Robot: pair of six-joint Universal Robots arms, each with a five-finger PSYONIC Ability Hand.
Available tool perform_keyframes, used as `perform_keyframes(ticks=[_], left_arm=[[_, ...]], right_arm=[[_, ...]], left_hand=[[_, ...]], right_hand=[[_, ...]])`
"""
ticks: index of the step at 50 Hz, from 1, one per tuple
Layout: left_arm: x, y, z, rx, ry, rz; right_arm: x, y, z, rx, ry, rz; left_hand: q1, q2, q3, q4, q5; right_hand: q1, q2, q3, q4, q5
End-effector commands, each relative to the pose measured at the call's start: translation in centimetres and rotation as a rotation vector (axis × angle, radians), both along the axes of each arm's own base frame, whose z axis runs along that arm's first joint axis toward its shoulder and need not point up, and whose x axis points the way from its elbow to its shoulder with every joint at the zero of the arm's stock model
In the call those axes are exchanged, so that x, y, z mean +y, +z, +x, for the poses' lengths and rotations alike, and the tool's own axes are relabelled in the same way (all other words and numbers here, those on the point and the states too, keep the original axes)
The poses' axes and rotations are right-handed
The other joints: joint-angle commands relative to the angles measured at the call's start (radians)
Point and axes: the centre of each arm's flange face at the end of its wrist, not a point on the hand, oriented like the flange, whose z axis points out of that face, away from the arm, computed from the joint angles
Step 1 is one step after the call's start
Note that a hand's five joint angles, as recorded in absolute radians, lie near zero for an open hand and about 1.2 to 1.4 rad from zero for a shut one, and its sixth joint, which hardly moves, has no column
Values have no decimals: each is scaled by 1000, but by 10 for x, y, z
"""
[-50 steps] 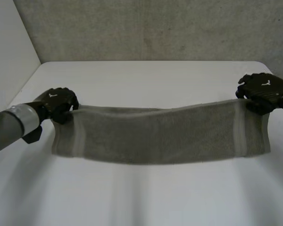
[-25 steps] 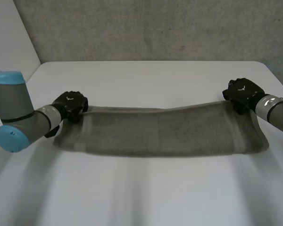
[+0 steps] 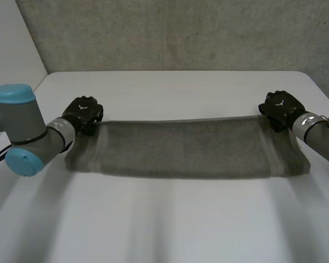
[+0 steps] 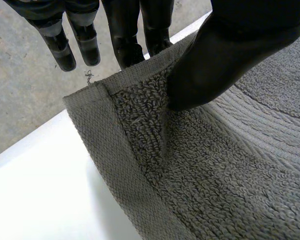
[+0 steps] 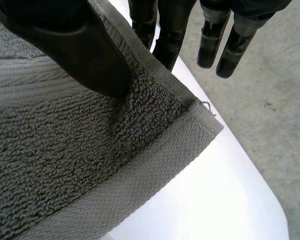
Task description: Fold the towel.
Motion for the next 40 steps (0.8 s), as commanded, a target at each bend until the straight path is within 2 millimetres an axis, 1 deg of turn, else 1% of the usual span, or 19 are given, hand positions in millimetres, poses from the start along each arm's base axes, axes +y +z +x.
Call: perform_keyframes(ticks=[1,7,8,9,10,11,12,13,19,22,24,27,29,30,32,33,35,36,40], left_arm=[[-6,3,-1,6,16,-56],[-7,-2,-4,6,13,-69],[-7,-2,-4,6,13,-69],[-8,-4,-4,4,12,-67],[-7,-6,-4,0,13,-57],[-7,-6,-4,0,13,-57],[-6,-7,-4,-3,11,-50],[-5,-8,-4,-5,12,-46],[0,2,-4,-4,14,-52],[5,18,-2,-2,30,-69],[13,28,3,3,43,-71],[19,34,4,5,44,-70],[33,40,9,6,50,-53],[33,40,9,6,50,-53],[50,40,13,14,56,-14],[50,40,13,14,56,-13],[59,41,14,25,56,7],[67,40,15,38,58,31],[88,37,18,80,65,95]], right_arm=[[-5,0,3,0,-5,-55],[-8,-7,4,8,-6,-62],[-8,-8,4,10,-12,-60],[-8,-8,4,10,-12,-60],[-9,-9,3,14,-23,-58],[-9,-9,3,14,-23,-57],[-9,-8,1,18,-39,-59],[-10,-7,0,23,-56,-61],[-7,-2,-1,20,-70,-61],[-3,13,-2,13,-74,-75],[8,32,-5,-10,-80,-82],[16,38,-7,-25,-85,-69],[34,43,-9,-48,-90,-27],[34,43,-9,-48,-91,-27],[56,41,-9,-60,-83,35],[56,41,-9,-60,-83,36],[77,35,-9,-62,-74,122],[77,35,-9,-62,-74,123],[94,22,-26,-63,-99,260]], left_hand=[[105,52,-42,-56,69],[105,52,-42,-56,69],[105,52,-42,-56,69],[-368,-421,-42,-56,-404],[-789,-841,-42,-56,-825],[-793,-846,-42,-56,-829],[-961,-1014,-42,-56,-998],[-1079,-1132,-42,-56,-1115],[-1092,-1145,-42,-56,-1128],[-1092,-1145,-42,-56,-1128],[-1092,-1145,-42,-56,-1128],[-1092,-1145,-42,-56,-1128],[-1092,-1145,-42,-56,-1128],[-1092,-1145,-42,-56,-1128],[-1092,-1145,-42,-56,-1128],[-1092,-1145,-42,-56,-1128],[-1092,-1145,-42,-56,-1128],[-1092,-1145,-42,-56,-1128],[-1092,-1145,-42,-56,-1128]], right_hand=[[92,76,-50,-78,62],[92,76,-50,-78,62],[-311,-327,-50,-78,-341],[-315,-331,-50,-78,-345],[-771,-788,-50,-78,-802],[-776,-792,-50,-78,-806],[-1061,-1077,-50,-78,-1091],[-1130,-1146,-50,-78,-1160],[-1130,-1146,-50,-78,-1160],[-1130,-1146,-50,-78,-1160],[-1130,-1146,-50,-78,-1160],[-1130,-1146,-50,-78,-1160],[-1130,-1146,-50,-78,-1160],[-1130,-1146,-50,-78,-1160],[-1130,-1146,-50,-78,-1160],[-1130,-1146,-50,-78,-1160],[-1130,-1146,-50,-78,-1160],[-1130,-1146,-50,-78,-1160],[-1106,-1122,-50,-78,-1136]])
